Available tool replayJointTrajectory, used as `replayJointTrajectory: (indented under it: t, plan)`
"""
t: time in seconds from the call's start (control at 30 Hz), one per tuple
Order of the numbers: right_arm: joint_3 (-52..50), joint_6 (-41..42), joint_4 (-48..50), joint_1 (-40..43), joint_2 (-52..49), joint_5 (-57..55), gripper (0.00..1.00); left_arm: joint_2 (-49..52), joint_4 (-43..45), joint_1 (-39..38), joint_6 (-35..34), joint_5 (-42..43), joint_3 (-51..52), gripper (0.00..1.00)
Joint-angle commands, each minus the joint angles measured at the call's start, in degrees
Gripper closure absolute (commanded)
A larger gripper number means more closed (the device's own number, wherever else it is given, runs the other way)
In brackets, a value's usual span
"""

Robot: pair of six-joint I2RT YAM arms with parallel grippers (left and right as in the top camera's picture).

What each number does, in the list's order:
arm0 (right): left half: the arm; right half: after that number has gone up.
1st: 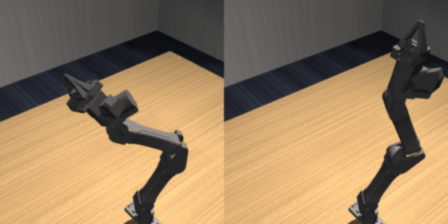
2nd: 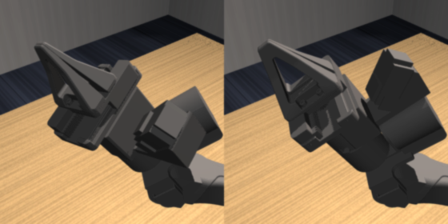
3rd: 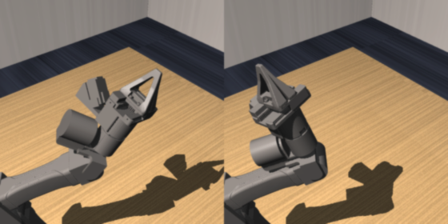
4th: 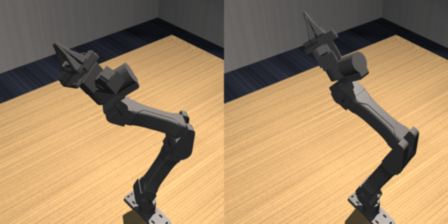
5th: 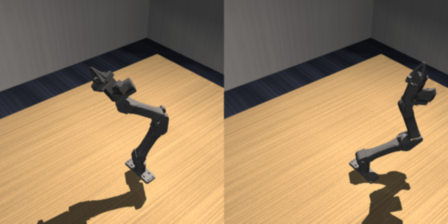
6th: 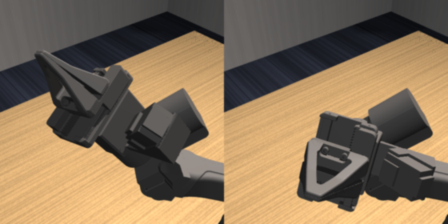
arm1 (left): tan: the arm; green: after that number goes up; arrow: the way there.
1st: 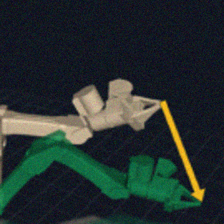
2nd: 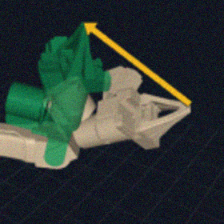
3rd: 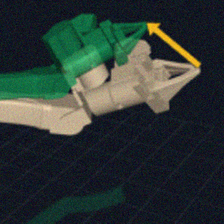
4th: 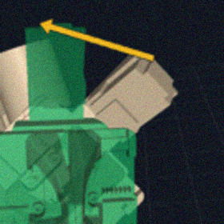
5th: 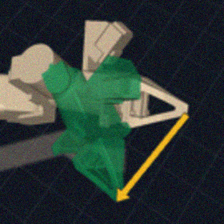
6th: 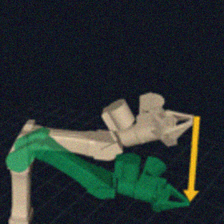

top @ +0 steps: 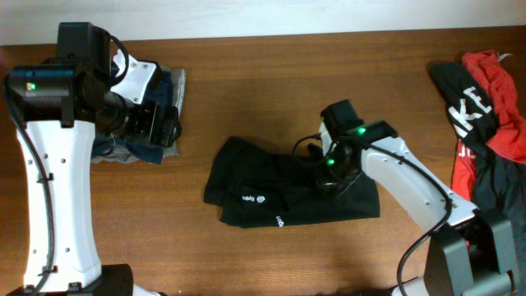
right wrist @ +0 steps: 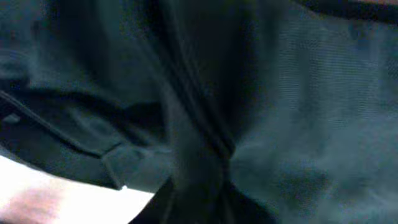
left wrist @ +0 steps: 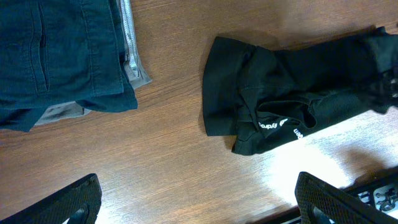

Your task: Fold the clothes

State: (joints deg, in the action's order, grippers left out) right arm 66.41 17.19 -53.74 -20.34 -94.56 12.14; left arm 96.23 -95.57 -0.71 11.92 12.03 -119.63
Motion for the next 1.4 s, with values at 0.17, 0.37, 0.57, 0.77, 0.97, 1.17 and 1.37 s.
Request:
replayJointTrajectory:
  t: [0.17,0.37,0.57,0.77,0.97,1.17,1.37]
  plan:
    - [0.1,-6.8,0.9,0.7,0.9,4.0,0.51,0.2,0.1,0.2,-0.7,-0.9,-0.1,0.01]
    - [1.2,-12.3,-0.3,10.7,3.5,11.7,0.75,0.2,-1.2,1.1,-2.3,-1.5,2.9,0.01]
    - [-3.1,-10.5,0.2,11.5,-0.8,11.0,0.96,0.0,-0.7,1.6,-4.4,-1.6,8.7,0.01]
    - [-10.8,-11.7,14.2,3.1,-2.9,22.3,0.95,0.0,5.0,1.6,-6.5,2.5,20.2,0.01]
    - [-4.4,-21.7,6.9,3.5,1.9,25.1,0.86,0.0,17.0,1.6,-6.5,10.0,37.6,0.01]
    - [1.9,-25.7,-3.1,4.7,9.7,24.3,0.56,0.1,38.1,1.5,-6.5,21.5,54.6,0.01]
    - [2.5,-26.0,-5.7,4.7,16.5,24.2,0.55,0.1,56.3,0.5,-8.3,21.6,66.4,0.01]
